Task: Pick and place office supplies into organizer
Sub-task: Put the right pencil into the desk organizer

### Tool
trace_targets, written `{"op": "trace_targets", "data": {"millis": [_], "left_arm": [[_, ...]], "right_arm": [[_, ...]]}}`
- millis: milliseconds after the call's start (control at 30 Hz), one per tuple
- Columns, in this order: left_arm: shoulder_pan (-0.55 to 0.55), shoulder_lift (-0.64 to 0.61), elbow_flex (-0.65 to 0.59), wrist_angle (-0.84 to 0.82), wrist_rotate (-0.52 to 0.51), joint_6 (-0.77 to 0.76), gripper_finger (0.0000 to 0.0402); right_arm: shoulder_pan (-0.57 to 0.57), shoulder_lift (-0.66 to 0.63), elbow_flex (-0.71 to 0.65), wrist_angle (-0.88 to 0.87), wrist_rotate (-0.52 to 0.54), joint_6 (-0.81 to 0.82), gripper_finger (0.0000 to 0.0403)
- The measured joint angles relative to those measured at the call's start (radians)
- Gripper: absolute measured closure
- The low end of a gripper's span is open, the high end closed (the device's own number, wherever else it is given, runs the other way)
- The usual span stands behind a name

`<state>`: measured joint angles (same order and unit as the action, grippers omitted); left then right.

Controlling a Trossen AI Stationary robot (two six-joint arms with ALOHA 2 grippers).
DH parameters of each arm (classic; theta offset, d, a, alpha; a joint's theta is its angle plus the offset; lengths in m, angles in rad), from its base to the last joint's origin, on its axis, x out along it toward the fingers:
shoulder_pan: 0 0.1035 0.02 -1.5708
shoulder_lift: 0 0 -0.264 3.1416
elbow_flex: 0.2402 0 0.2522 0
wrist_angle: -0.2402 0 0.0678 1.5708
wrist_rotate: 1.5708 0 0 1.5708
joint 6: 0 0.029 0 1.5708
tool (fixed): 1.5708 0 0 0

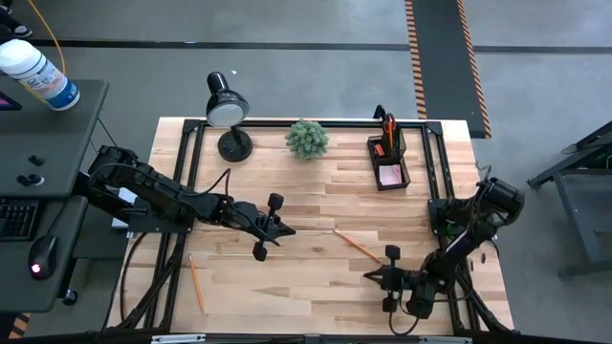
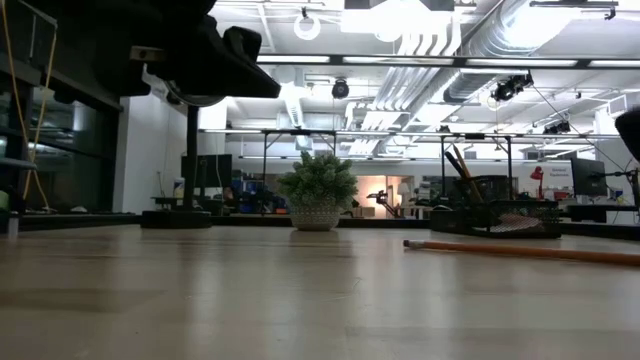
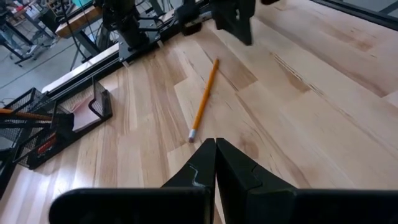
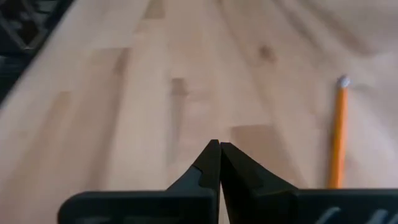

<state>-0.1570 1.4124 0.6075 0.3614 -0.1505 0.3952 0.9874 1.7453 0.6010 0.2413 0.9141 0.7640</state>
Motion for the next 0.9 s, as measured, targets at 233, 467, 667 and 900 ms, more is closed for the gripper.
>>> {"op": "trace_targets", "data": {"millis": [233,467,667,900], "left_arm": [[0.0,0.0,0.0,0.009,0.0,0.0,0.0401],[0.0,0.0,0.0,0.008,0.0,0.0,0.0401],[0.0,0.0,0.0,0.003,0.0,0.0,0.0401],[0.0,0.0,0.0,0.002,0.0,0.0,0.0401]], "right_arm": [[-0.038,-0.186,0.001,-0.375,0.056,0.157,0.0402],[-0.167,-0.324,0.002,-0.71,-0.22,0.323,0.0402],[-0.26,-0.334,0.002,-0.866,-0.641,0.447,0.0403],[-0.186,-0.335,0.016,-0.763,-0.697,0.493,0.0402]]}}
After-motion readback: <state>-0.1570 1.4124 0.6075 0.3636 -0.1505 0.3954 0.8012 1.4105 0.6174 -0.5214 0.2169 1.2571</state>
